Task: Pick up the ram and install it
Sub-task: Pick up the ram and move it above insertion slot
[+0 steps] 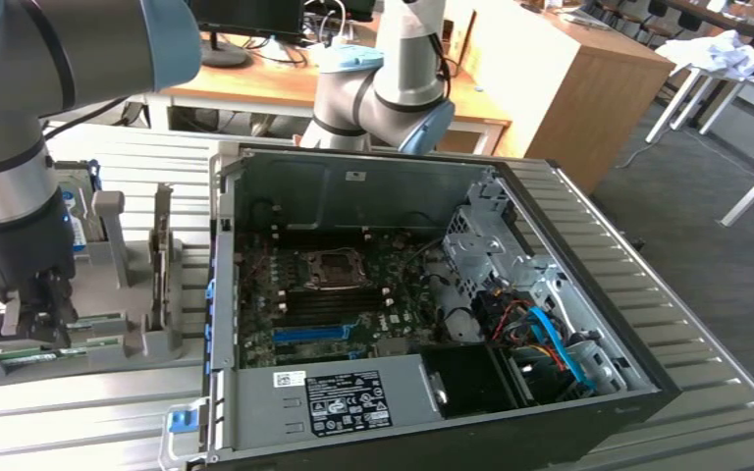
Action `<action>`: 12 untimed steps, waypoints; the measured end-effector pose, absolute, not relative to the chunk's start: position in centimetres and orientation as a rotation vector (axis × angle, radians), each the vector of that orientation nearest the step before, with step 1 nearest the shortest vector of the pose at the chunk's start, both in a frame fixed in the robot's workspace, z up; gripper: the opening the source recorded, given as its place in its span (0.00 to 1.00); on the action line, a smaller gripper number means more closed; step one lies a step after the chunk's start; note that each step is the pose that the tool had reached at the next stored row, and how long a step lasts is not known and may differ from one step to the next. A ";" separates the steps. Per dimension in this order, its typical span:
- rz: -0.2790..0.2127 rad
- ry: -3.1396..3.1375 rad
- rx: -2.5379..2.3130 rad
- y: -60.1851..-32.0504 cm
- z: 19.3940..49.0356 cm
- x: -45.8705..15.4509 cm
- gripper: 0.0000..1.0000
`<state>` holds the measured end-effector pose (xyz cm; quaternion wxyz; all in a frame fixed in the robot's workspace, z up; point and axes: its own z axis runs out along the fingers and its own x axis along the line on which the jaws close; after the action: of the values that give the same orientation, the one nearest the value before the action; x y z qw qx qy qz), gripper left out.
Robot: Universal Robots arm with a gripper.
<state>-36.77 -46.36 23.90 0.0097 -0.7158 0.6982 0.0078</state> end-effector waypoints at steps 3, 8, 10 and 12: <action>0.024 2.180 -2.235 -46.4 23.8 -36.8 0.36; 0.024 2.180 -2.235 -46.4 23.7 -36.9 0.36; 0.024 2.180 -2.235 -46.4 23.6 -36.9 0.36; 0.024 2.180 -2.235 -46.3 23.5 -37.0 0.36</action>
<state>-37.00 -46.35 23.51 0.0098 -0.7157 0.6983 0.0078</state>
